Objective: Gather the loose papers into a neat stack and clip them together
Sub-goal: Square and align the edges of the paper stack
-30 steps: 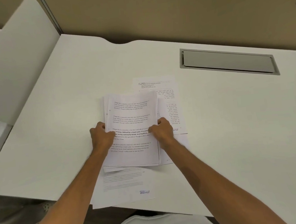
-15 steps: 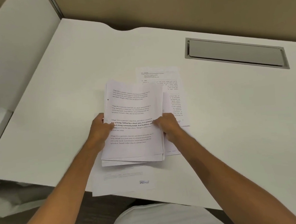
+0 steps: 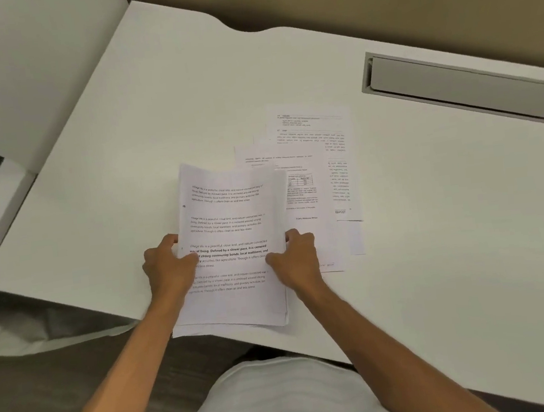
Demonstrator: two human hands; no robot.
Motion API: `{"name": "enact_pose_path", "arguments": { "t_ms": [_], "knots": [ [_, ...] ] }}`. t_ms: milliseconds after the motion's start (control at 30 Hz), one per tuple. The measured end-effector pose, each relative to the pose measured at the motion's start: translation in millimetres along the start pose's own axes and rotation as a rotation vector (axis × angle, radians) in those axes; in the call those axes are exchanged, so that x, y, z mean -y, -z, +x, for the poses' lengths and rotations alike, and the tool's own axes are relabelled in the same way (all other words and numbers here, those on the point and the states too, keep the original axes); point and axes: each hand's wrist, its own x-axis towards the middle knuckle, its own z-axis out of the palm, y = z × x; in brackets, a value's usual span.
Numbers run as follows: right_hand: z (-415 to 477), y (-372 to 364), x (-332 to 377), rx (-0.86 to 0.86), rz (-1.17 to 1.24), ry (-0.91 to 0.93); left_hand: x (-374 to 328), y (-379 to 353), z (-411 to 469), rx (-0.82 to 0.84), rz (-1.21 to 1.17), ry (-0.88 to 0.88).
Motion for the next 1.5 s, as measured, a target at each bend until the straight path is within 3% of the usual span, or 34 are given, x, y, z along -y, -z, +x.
{"name": "enact_pose_path", "arguments": {
  "t_ms": [167,400,600,933,1067,1233,1333,1500],
  "knots": [
    [1,0,3,-0.007,0.099,-0.031,-6,-4,-6,0.031,-0.052,-0.014],
    [10,5,-3,-0.055,0.442,-0.161,-4,-16,-10,0.091,-0.122,-0.034],
    [16,14,-16,-0.037,0.529,-0.201,-7,-23,-18,0.155,-0.24,-0.048],
    [37,84,-16,-0.183,0.425,0.027,-71,-43,-15,0.281,-0.39,-0.081],
    [57,113,-2,-0.19,0.483,-0.007,-107,-59,-1,0.257,-0.37,-0.122],
    [78,128,4,-0.235,0.36,-0.012,-129,-86,17,0.268,-0.323,-0.086],
    [89,128,5,-0.255,0.205,-0.006,-132,-100,22,0.23,-0.237,-0.106],
    [95,124,6,-0.297,0.005,-0.128,-134,-107,26,0.06,0.147,-0.049]
  ]
}}
